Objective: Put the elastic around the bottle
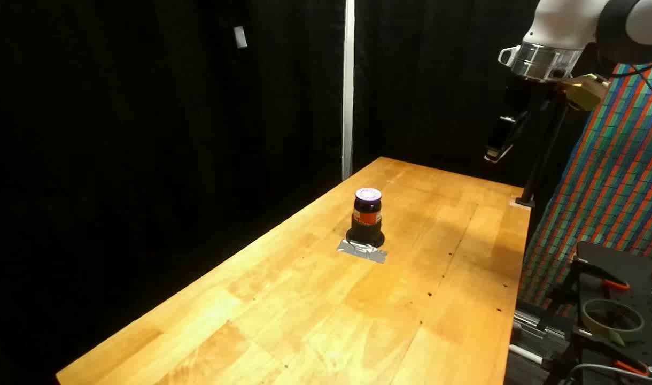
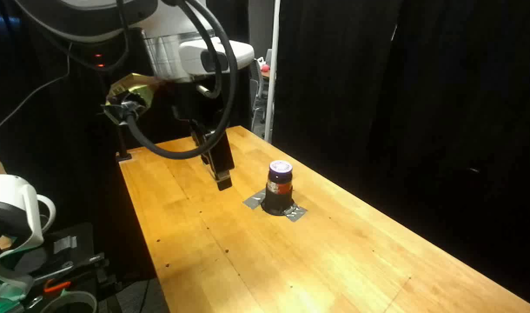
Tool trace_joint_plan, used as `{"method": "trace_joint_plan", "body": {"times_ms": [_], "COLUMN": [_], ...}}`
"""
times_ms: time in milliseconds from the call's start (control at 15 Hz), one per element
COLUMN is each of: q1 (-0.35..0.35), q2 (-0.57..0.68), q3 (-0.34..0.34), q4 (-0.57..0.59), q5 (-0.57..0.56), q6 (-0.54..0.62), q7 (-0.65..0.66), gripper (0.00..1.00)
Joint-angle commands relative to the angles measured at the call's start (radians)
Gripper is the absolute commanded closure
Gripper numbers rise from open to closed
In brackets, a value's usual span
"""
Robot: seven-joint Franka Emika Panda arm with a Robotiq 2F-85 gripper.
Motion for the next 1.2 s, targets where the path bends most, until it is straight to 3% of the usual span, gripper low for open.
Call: {"method": "trace_joint_plan", "body": {"times_ms": [0,533,933,1133], "q1": [0.003,-0.002,0.080,0.098], "q2": [-0.001,0.018,0.279,0.441], "q3": [-0.003,0.007,-0.001,0.012], "q4": [0.004,0.029,0.324,0.487], "q5": [-0.001,-0.016,0.072,0.084], "q6": [-0.003,-0.023,-0.206,-0.191], "q7": [0.000,0.008,-0.098,-0.087], "gripper": [0.00,0.00,0.00,0.00]}}
